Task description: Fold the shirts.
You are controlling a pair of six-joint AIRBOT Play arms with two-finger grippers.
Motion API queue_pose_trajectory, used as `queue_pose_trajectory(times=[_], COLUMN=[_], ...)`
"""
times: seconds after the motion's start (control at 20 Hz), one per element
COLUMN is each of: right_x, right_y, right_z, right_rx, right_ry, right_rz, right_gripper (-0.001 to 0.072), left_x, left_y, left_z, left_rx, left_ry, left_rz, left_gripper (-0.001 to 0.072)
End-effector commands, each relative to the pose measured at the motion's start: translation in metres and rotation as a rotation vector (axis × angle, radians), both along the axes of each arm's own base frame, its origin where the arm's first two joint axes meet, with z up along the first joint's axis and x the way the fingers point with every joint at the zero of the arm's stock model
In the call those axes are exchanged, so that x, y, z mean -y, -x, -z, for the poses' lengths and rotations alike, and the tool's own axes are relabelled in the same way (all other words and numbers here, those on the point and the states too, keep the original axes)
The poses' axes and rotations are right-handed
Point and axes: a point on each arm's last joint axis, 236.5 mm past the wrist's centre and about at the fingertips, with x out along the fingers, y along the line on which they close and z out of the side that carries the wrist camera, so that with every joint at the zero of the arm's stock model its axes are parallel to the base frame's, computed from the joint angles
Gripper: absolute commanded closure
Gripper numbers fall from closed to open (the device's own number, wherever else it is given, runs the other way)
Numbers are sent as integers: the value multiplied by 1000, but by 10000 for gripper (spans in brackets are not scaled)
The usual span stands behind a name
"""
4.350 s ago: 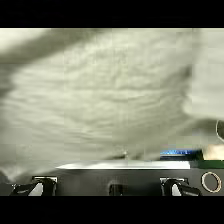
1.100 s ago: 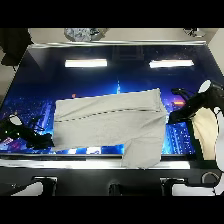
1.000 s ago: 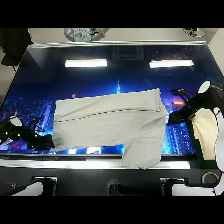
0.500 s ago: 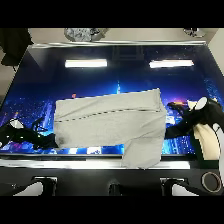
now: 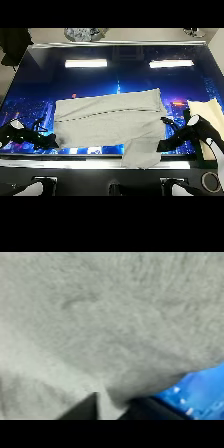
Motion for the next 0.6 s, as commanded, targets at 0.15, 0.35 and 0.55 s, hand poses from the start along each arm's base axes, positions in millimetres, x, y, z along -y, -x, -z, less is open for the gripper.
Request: queue_pose_trajectory(times=[0.15, 0.35, 0.55], right_x=[-4, 4, 20], right_y=[-2, -39, -111], right_z=[0, -46, -116], right_rx=[31, 223, 477], right_ry=[-9, 15, 83], right_rz=[8, -52, 7], right_gripper=[670, 671, 672], left_x=[-9, -15, -25], left_y=[-25, -52, -95], left_z=[-20, -65, -109], left_rx=[99, 240, 388], left_ry=[-20, -54, -97], left_rz=[55, 66, 40], left_gripper=[683, 686, 689])
